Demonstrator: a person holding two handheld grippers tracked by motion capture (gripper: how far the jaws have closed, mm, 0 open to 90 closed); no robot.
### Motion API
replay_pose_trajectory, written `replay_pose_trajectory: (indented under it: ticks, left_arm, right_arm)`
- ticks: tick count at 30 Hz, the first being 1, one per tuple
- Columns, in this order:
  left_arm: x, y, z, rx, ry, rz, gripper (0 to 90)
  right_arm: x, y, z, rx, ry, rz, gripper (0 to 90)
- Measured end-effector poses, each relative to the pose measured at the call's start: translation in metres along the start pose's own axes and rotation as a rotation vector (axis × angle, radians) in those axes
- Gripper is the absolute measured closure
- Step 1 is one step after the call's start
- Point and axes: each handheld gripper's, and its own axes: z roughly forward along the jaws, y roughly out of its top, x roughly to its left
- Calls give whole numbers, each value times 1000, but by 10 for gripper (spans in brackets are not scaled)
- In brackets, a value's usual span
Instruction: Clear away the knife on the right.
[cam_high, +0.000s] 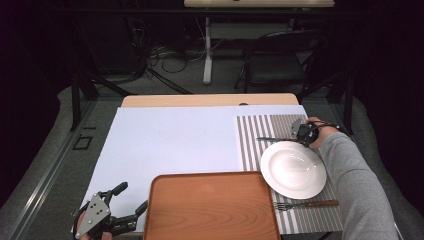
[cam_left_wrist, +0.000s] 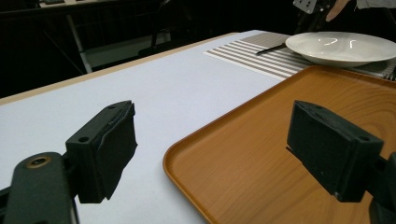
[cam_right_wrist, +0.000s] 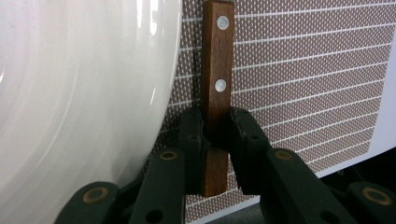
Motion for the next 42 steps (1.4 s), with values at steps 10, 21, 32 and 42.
replay_pose_trajectory:
  ticks: [10, 21, 32, 42]
  left_arm:
    - [0, 0, 0, 1, 0, 2, 158]
    - [0, 0, 1, 5, 0, 6, 158]
    - [-1, 0, 1, 5, 0, 6, 158]
    - [0, 0, 1, 5, 2, 6, 158]
  right_arm:
    - [0, -2, -2, 3, -5, 14, 761]
    - [-1, -6, -8, -15, 3, 36, 761]
    - [-3, -9, -18, -64, -32, 53, 761]
    - [-3, -14, -29, -106, -45, 88, 761]
